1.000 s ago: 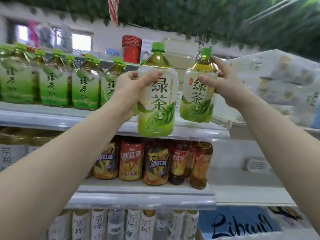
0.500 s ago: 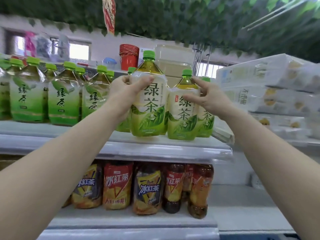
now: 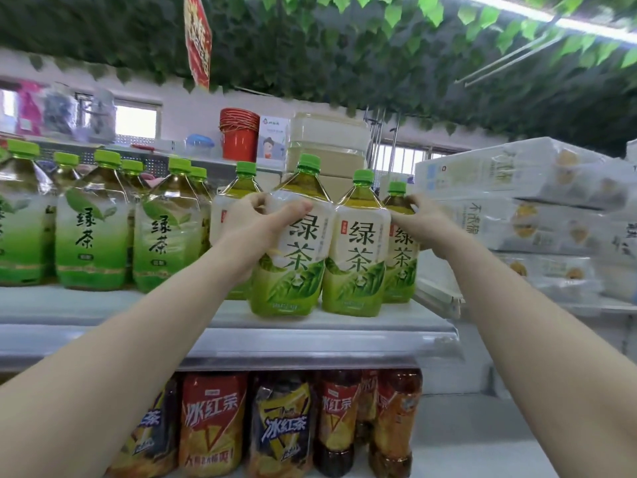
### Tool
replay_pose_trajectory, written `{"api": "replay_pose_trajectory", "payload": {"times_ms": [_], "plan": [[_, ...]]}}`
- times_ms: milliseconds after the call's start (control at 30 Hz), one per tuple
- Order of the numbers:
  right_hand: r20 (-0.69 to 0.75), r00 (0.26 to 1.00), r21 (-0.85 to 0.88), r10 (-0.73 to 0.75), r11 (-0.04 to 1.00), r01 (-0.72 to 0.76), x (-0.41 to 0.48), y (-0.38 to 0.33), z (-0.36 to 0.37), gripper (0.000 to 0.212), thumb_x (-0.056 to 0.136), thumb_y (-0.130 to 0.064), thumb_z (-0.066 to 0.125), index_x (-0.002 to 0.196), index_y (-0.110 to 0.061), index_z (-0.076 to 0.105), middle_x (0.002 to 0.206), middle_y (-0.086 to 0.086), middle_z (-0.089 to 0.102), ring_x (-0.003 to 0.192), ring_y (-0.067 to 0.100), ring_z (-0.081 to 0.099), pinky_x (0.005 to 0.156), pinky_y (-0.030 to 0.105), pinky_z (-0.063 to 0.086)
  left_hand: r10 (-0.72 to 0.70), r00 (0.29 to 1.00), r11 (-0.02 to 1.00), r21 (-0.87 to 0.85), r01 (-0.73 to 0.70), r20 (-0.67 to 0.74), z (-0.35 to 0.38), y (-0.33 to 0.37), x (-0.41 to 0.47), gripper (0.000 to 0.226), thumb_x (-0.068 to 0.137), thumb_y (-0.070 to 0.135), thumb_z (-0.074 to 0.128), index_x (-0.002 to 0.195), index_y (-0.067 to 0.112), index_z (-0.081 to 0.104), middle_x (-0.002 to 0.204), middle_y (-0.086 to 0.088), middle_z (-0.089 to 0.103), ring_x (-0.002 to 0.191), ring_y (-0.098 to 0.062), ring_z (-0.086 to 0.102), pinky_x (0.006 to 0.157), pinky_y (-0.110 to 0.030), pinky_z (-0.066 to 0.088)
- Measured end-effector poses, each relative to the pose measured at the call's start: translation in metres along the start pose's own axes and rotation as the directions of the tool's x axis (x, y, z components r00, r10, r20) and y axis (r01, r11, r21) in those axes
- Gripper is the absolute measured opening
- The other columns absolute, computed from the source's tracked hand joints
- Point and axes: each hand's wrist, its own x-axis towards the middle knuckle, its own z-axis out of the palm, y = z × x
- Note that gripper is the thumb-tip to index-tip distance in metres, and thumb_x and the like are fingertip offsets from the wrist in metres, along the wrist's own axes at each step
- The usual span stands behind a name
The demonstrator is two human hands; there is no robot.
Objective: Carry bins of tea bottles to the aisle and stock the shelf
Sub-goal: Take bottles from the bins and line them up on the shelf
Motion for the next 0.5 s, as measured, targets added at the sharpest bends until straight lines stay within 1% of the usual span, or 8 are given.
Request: {"api": "replay_pose_trajectory", "payload": {"times_ms": [67,133,200,267,300,367,467,500], "plan": [[-0.007,1.0,-0.007,-0.018,1.0,0.018,0.001,0.002,-0.005,0.066,0.086,-0.044,0.072,0.14,-0.017,0.045,0.107,0.004,0.063,0.099,0.026,0.062,0.087,0.045,0.055,-0.015,1.0,1.0,-0.01,0.015,0.015,0.002,-0.003,0.0,0.072,0.07,0.038,0.085,0.128,0.007,0.057,0.102,-0.01,0.074,0.083,-0.019,0.075,0.065,-0.032,0.061],[-0.018,0.999,-0.026,-0.041,0.999,0.041,0.001,0.003,-0.009,0.053,0.086,-0.042,0.073,0.13,-0.022,0.051,0.096,0.001,0.064,0.096,0.025,0.063,0.081,0.042,0.056,-0.013,1.0,1.0,-0.006,0.013,0.021,0.003,-0.003,-0.001,0.073,0.067,0.04,0.084,0.127,0.007,0.057,0.103,-0.01,0.074,0.083,-0.02,0.075,0.066,-0.033,0.061],[-0.04,0.997,-0.057,-0.058,0.997,0.056,-0.001,0.002,-0.013,0.046,0.082,-0.046,0.076,0.117,-0.031,0.05,0.092,-0.001,0.065,0.097,0.026,0.065,0.083,0.045,0.058,-0.006,1.0,1.0,-0.007,0.006,0.023,0.003,-0.002,-0.002,0.072,0.067,0.042,0.083,0.125,0.007,0.058,0.102,-0.009,0.074,0.082,-0.019,0.075,0.065,-0.033,0.061],[-0.049,0.997,-0.075,-0.065,0.995,0.061,0.0,0.004,-0.016,0.046,0.078,-0.048,0.078,0.111,-0.032,0.05,0.097,0.001,0.067,0.098,0.027,0.067,0.083,0.048,0.059,0.003,1.0,1.0,-0.008,-0.003,0.025,0.003,-0.002,-0.002,0.07,0.065,0.043,0.082,0.122,0.007,0.06,0.101,-0.008,0.075,0.081,-0.018,0.075,0.064,-0.031,0.06],[-0.047,0.997,-0.073,-0.063,0.996,0.059,-0.001,0.004,-0.019,0.045,0.078,-0.046,0.078,0.11,-0.031,0.051,0.098,0.001,0.067,0.098,0.028,0.067,0.083,0.048,0.059,0.01,1.0,1.0,-0.005,-0.01,0.025,0.003,-0.002,-0.003,0.072,0.062,0.046,0.081,0.12,0.008,0.062,0.1,-0.008,0.075,0.082,-0.018,0.075,0.064,-0.03,0.06],[-0.035,0.999,-0.072,-0.04,0.997,0.037,-0.005,0.003,-0.028,0.045,0.078,-0.043,0.079,0.112,-0.029,0.053,0.096,0.002,0.067,0.098,0.029,0.067,0.084,0.05,0.059,0.022,0.999,1.0,0.004,-0.022,0.025,0.003,-0.002,-0.003,0.075,0.058,0.05,0.08,0.119,0.009,0.063,0.1,-0.007,0.075,0.083,-0.018,0.075,0.065,-0.03,0.059],[-0.03,0.999,-0.053,-0.011,0.999,0.009,-0.008,0.003,-0.038,0.064,0.076,-0.042,0.081,0.131,-0.021,0.054,0.105,0.007,0.069,0.1,0.032,0.068,0.084,0.053,0.058,0.019,0.999,1.0,0.003,-0.019,0.029,0.003,-0.003,-0.004,0.073,0.059,0.05,0.079,0.117,0.01,0.063,0.099,-0.005,0.075,0.082,-0.017,0.075,0.065,-0.03,0.059],[-0.036,0.999,-0.042,-0.009,0.999,0.008,-0.008,0.004,-0.039,0.067,0.076,-0.041,0.081,0.134,-0.02,0.053,0.107,0.008,0.069,0.101,0.032,0.068,0.085,0.054,0.058,0.018,0.999,1.0,-0.002,-0.018,0.03,0.003,-0.003,-0.004,0.073,0.058,0.05,0.079,0.117,0.01,0.063,0.099,-0.005,0.075,0.083,-0.017,0.075,0.066,-0.031,0.059]]}}
